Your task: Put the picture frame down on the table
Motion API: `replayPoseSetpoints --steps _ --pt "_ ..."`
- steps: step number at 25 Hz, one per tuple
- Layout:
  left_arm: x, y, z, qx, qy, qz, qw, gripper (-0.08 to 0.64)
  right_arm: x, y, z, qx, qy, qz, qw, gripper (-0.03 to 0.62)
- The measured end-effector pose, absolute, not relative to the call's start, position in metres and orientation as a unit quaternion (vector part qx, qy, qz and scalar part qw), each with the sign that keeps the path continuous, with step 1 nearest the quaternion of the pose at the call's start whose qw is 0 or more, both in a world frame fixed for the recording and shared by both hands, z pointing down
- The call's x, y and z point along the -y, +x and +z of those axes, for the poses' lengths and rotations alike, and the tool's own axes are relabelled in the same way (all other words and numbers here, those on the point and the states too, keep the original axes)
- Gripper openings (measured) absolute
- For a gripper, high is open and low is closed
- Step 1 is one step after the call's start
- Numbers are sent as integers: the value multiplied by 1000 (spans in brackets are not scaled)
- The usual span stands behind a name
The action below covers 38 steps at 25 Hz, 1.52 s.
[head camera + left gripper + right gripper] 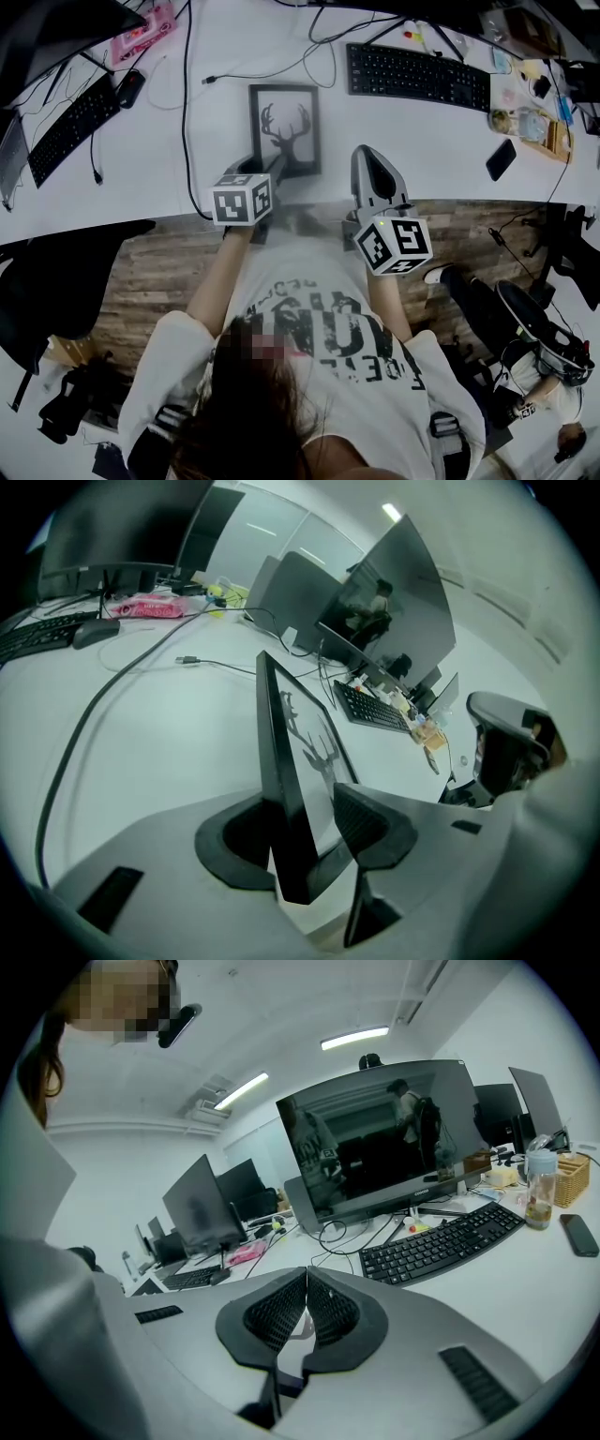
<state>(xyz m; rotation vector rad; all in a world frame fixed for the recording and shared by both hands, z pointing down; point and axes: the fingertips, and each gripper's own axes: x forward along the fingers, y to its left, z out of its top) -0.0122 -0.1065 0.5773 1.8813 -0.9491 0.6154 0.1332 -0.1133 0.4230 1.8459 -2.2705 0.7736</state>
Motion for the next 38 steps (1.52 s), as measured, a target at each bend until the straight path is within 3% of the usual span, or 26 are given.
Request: replayPoseSetpoints --steps 21,38 --pt "110 -28 598 413 746 301 426 264 114 133 423 747 612 254 60 2" --pt "109 -27 604 439 734 368 364 270 111 132 424 746 612 256 61 2"
